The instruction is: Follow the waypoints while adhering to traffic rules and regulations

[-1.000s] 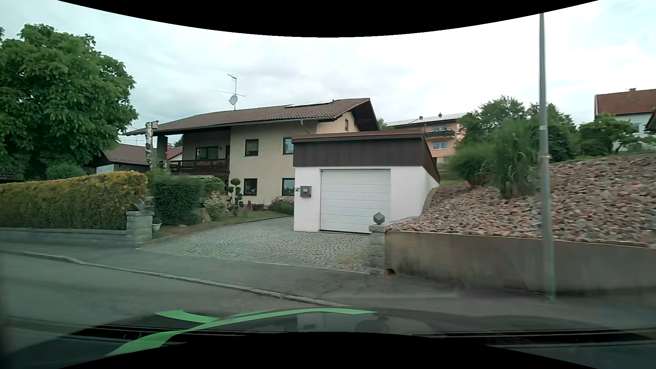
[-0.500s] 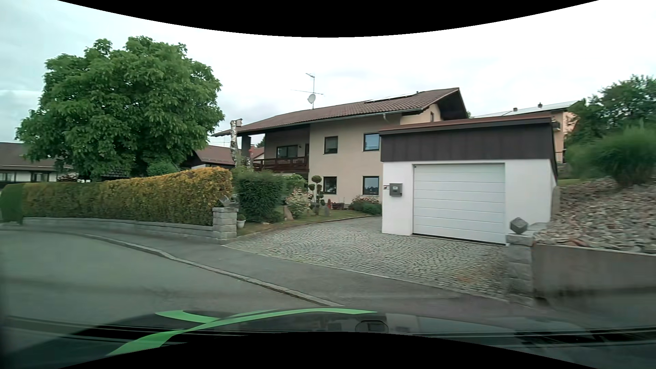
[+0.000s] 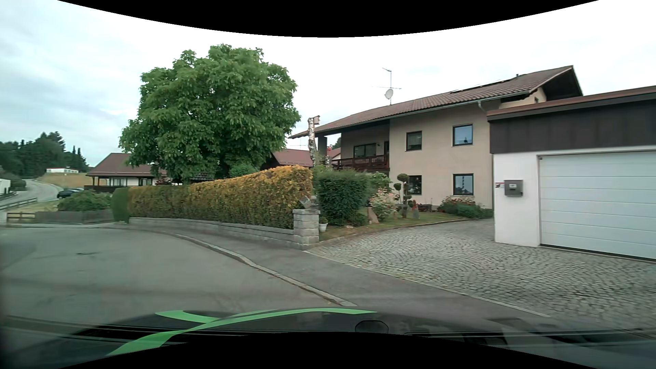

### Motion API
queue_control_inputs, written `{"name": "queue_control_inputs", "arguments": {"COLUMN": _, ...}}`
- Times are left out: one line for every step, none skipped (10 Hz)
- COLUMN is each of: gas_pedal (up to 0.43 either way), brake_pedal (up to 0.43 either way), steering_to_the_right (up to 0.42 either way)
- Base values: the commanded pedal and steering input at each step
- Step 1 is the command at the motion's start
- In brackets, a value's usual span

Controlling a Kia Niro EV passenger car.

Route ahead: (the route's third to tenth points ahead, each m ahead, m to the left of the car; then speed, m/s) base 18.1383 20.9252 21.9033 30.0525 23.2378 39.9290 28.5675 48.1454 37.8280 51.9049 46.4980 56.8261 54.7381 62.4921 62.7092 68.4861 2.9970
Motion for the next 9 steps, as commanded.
{"name": "queue_control_inputs", "arguments": {"gas_pedal": 0.138, "brake_pedal": 0.000, "steering_to_the_right": -0.643}}
{"name": "queue_control_inputs", "arguments": {"gas_pedal": 0.138, "brake_pedal": 0.000, "steering_to_the_right": -0.618}}
{"name": "queue_control_inputs", "arguments": {"gas_pedal": 0.138, "brake_pedal": 0.000, "steering_to_the_right": -0.593}}
{"name": "queue_control_inputs", "arguments": {"gas_pedal": 0.138, "brake_pedal": 0.000, "steering_to_the_right": -0.578}}
{"name": "queue_control_inputs", "arguments": {"gas_pedal": 0.138, "brake_pedal": 0.000, "steering_to_the_right": -0.559}}
{"name": "queue_control_inputs", "arguments": {"gas_pedal": 0.138, "brake_pedal": 0.000, "steering_to_the_right": -0.541}}
{"name": "queue_control_inputs", "arguments": {"gas_pedal": 0.138, "brake_pedal": 0.000, "steering_to_the_right": -0.527}}
{"name": "queue_control_inputs", "arguments": {"gas_pedal": 0.150, "brake_pedal": 0.000, "steering_to_the_right": -0.503}}
{"name": "queue_control_inputs", "arguments": {"gas_pedal": 0.150, "brake_pedal": 0.000, "steering_to_the_right": -0.474}}
